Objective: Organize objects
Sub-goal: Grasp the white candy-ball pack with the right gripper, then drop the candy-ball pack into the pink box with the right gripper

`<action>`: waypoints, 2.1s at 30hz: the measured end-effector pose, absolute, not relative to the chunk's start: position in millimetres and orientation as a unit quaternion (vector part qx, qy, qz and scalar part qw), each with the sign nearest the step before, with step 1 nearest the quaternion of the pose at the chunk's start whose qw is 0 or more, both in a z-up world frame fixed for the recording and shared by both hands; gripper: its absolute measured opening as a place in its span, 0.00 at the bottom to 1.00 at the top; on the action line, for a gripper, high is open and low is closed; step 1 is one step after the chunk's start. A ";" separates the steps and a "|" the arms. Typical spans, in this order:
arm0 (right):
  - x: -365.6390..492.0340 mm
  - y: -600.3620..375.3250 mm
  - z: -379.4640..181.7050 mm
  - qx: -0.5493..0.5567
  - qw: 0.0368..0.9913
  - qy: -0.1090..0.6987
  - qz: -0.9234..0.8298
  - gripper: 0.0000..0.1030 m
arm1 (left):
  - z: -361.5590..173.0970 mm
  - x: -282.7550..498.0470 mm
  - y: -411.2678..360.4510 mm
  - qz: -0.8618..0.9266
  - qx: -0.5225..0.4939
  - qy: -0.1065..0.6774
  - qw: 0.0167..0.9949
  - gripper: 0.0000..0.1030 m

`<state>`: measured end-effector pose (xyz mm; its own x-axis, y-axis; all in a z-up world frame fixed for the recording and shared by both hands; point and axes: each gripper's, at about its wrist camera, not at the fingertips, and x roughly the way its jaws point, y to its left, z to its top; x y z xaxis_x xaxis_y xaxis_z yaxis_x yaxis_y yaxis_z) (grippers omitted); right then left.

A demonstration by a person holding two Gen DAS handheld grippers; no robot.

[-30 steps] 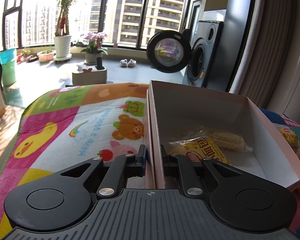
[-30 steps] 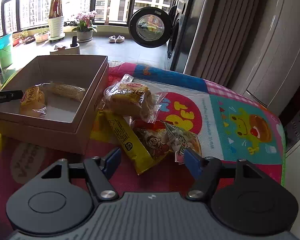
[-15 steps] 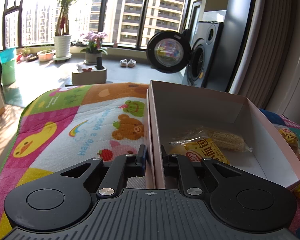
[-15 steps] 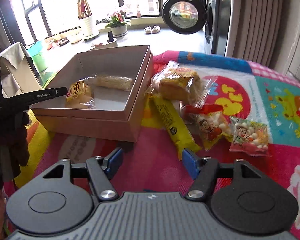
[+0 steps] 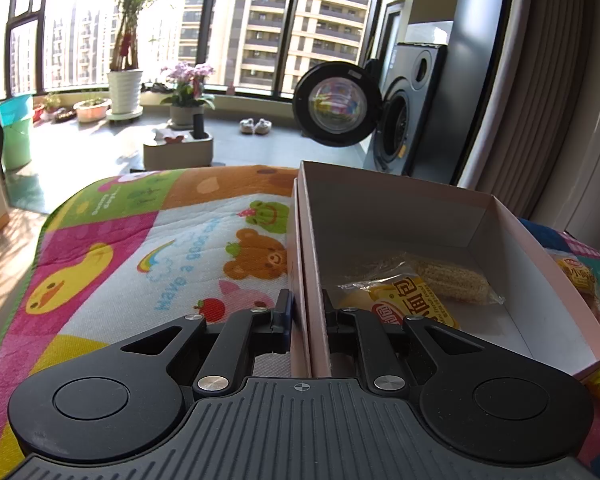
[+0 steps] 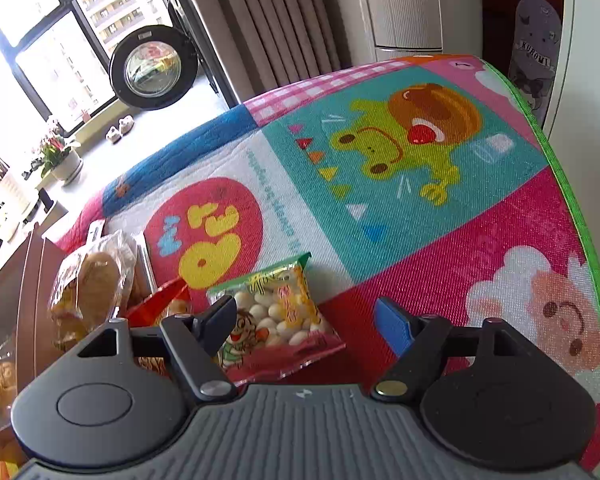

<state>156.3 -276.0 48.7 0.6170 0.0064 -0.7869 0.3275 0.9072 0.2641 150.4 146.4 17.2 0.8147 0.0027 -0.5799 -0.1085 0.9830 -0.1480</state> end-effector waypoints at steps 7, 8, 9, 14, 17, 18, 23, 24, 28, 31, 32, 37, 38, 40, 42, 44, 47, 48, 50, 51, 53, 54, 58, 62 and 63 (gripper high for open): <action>174.6 -240.2 44.9 0.147 0.887 0.432 -0.064 0.80 | 14.2 151.5 145.7 0.030 -0.087 0.309 0.946 0.13; 175.5 -236.3 44.5 0.140 0.889 0.432 -0.057 0.79 | 14.2 151.4 145.8 0.030 -0.087 0.309 0.947 0.13; 176.5 -231.0 44.5 0.125 0.892 0.431 -0.050 0.76 | 14.2 151.5 145.8 0.030 -0.087 0.309 0.947 0.13; 163.8 -216.1 45.2 0.024 0.895 0.444 -0.029 0.58 | 14.0 151.3 146.0 0.029 -0.088 0.309 0.946 0.13; 140.2 -220.9 47.4 -0.003 0.893 0.449 -0.022 0.58 | 14.0 151.2 146.0 0.029 -0.088 0.309 0.946 0.13; 130.7 -222.1 48.1 -0.014 0.893 0.449 -0.019 0.58 | 13.8 151.3 145.8 0.030 -0.088 0.309 0.947 0.13; 78.4 -222.8 52.1 -0.082 0.892 0.443 0.023 0.62 | 13.9 151.2 146.3 0.029 -0.089 0.309 0.946 0.13; 67.4 -222.0 52.5 -0.098 0.892 0.441 0.023 0.68 | 13.9 151.3 146.2 0.029 -0.089 0.309 0.946 0.13; 38.8 -222.9 50.1 -0.147 0.887 0.438 0.004 0.75 | 13.9 151.2 146.2 0.030 -0.088 0.309 0.946 0.13; 35.7 -229.8 49.8 -0.178 0.884 0.429 -0.048 0.77 | 13.6 151.3 146.5 0.030 -0.088 0.309 0.946 0.13; 37.9 -232.8 50.3 -0.176 0.885 0.427 -0.063 0.77 | 13.3 151.4 146.4 0.030 -0.088 0.309 0.946 0.13; 52.5 -253.9 57.3 0.008 0.893 0.449 -0.001 0.77 | 13.1 152.1 146.2 0.031 -0.088 0.309 0.947 0.13; 57.1 -252.6 55.1 0.028 0.891 0.453 0.001 0.80 | 12.9 152.1 146.0 0.031 -0.088 0.309 0.947 0.13; 68.6 -251.9 49.1 0.059 0.886 0.459 -0.008 0.81 | 13.0 152.1 145.9 0.031 -0.088 0.309 0.947 0.13; 78.2 -250.4 46.5 0.084 0.887 0.453 -0.021 0.92 | 13.0 152.1 145.9 0.031 -0.088 0.308 0.947 0.13; 88.8 -242.5 46.0 0.087 0.889 0.450 -0.030 0.92 | 13.2 151.6 145.6 0.031 -0.088 0.308 0.947 0.13; 95.0 -225.9 43.5 0.055 0.893 0.446 -0.025 0.89 | 13.1 151.6 145.6 0.031 -0.089 0.308 0.947 0.13; 93.8 -220.4 43.0 0.040 0.894 0.445 -0.025 0.84 | 13.0 151.7 145.3 0.030 -0.089 0.308 0.947 0.13; 89.7 -210.8 43.5 0.010 0.897 0.442 -0.023 0.74 | 13.2 151.5 145.2 0.030 -0.090 0.308 0.947 0.13; 87.6 -209.8 45.3 0.009 0.897 0.442 -0.019 0.71 | 13.2 151.5 145.3 0.030 -0.090 0.308 0.947 0.13; 82.1 -208.6 49.3 -0.002 0.895 0.446 -0.019 0.66 | 13.2 151.5 145.3 0.030 -0.090 0.308 0.947 0.14; 78.5 -207.2 51.2 -0.012 0.894 0.446 -0.022 0.63 | 13.2 151.4 145.3 0.030 -0.090 0.308 0.947 0.14; 56.8 -207.9 60.5 -0.019 0.888 0.459 -0.023 0.61 | 13.2 151.5 145.4 0.030 -0.090 0.308 0.947 0.14; 32.7 -199.8 83.8 -0.028 0.893 0.449 -0.008 0.52 | 13.4 151.4 145.4 0.030 -0.089 0.308 0.947 0.14; 28.4 -195.7 94.0 -0.030 0.898 0.439 -0.003 0.52 | 13.4 151.5 145.0 0.031 -0.089 0.308 0.947 0.14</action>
